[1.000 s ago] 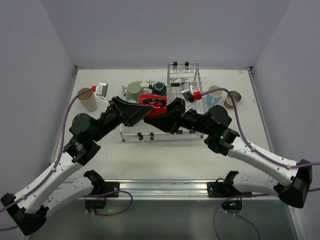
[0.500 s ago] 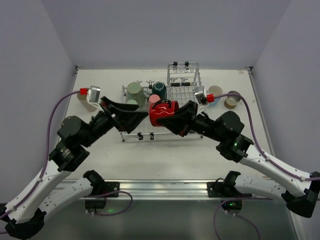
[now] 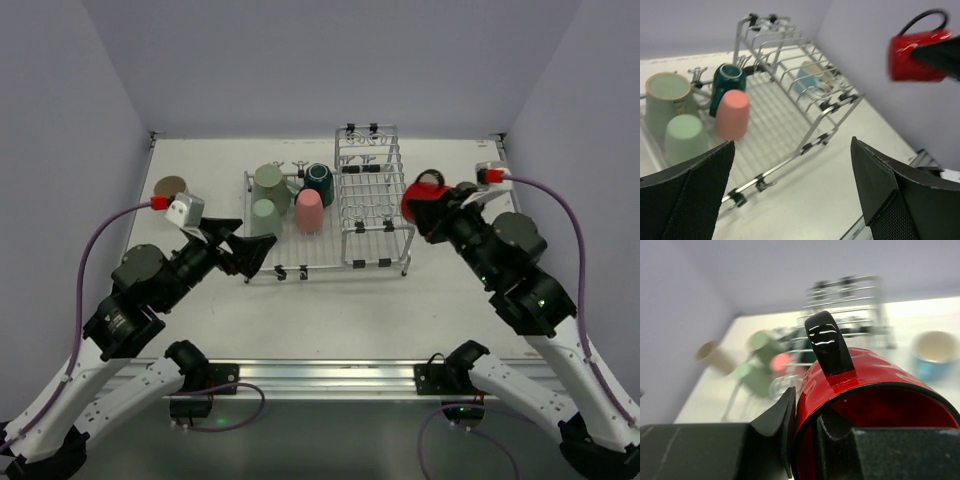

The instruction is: Unload the cups from the dish rack

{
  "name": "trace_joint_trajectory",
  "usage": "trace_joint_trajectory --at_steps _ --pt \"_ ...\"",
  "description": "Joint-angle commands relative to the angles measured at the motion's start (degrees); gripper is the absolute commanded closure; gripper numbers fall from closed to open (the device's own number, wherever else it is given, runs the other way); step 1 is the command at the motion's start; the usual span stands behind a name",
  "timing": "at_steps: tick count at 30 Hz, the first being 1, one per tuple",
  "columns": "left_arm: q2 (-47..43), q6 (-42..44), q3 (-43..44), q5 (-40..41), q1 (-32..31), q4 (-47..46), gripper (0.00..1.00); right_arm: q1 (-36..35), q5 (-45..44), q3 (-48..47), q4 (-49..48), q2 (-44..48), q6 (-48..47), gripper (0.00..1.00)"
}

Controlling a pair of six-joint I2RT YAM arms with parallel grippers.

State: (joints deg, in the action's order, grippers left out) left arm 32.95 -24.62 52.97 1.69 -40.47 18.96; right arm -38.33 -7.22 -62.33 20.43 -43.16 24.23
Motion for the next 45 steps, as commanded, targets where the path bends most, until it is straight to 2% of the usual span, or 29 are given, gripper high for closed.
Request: trace_joint_trajectory --at_steps 1,4,7,11,13,17,23,29,40,43,45 --pt "-0.25 5.9 -3.91 6.3 0.3 5.3 0.0 9.74 -10.78 -3.86 9.45 2.55 -2.43 1.0" --pt "-0.78 7.48 -6.64 9.28 0.3 5.12 0.0 15.99 -13.78 -3.25 11.04 0.1 -3.66 1.0" --pt "-2.27 8.19 -10.94 11.31 0.21 3.37 0.0 23.54 -9.66 -1.14 10.86 -4.99 -2.87 1.0" --pt "-2.8 8.8 -12.01 8.51 0.48 2.92 0.0 33.98 -3.87 3.52 5.87 -10.79 -1.56 1.0" --pt "-2.89 9.33 -12.28 7.63 0.39 2.4 0.0 36.73 -0.18 5.02 3.14 -13.61 -0.15 1.0" --pt "-2.98 10.38 -12.19 5.96 0.57 2.4 0.0 40.59 1.5 5.55 0.06 -21.25 0.82 1.0" --pt "-4.12 11.0 -12.28 4.28 1.0 2.57 0.0 39.48 8.19 9.06 -5.83 -29.87 3.46 1.0" --pt "-4.3 11.26 -12.28 3.05 1.36 2.48 0.0 33.59 4.59 9.42 -6.1 -37.42 3.9 1.0" --pt "-3.77 11.18 -12.54 4.19 1.8 2.48 0.0 30.15 1.16 6.25 -4.43 -45.61 4.42 1.0" --pt "-2.81 11.26 -12.54 4.37 1.97 2.57 0.0 29.98 0.54 5.73 -4.17 -45.7 4.25 0.81" --pt "-2.01 11.26 -12.45 4.63 2.06 2.66 0.0 29.98 1.07 5.37 -3.46 -45.79 4.16 0.64"
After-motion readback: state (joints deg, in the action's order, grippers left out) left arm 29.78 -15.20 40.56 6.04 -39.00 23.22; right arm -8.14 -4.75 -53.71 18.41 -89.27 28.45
